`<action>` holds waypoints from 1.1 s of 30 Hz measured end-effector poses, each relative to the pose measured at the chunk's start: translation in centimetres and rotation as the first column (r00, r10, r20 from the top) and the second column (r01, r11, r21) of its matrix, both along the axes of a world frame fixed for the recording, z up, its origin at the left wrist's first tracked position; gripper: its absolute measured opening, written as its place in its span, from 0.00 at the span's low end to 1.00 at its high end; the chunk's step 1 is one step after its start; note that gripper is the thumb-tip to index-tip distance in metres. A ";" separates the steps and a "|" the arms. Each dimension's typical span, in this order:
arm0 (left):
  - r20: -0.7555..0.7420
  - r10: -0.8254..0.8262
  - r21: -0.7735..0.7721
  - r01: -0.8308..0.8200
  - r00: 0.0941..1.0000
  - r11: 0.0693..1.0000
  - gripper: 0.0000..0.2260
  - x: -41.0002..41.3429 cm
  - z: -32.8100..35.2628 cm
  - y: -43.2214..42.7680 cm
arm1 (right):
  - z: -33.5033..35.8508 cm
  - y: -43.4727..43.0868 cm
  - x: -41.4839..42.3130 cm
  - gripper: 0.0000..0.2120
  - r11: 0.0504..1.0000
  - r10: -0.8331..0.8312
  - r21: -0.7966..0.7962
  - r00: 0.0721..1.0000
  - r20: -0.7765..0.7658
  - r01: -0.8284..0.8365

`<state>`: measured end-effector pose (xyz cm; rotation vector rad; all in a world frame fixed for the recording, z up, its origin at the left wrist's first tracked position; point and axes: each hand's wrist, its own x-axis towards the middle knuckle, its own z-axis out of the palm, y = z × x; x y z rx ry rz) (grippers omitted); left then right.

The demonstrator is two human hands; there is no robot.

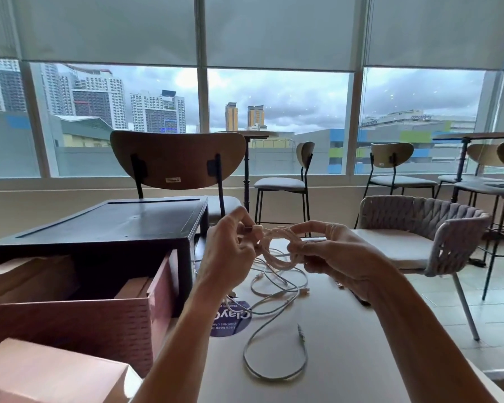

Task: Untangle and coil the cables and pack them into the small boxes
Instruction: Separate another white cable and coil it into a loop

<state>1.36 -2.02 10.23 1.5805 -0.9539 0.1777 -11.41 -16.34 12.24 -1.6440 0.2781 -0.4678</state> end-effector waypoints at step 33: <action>0.149 -0.035 0.126 0.016 0.988 0.992 0.12 -0.1 1.0 0.8 | 0.1 1.0 0.9 0.11 0.977 0.042 0.195 0.971 0.235 -0.090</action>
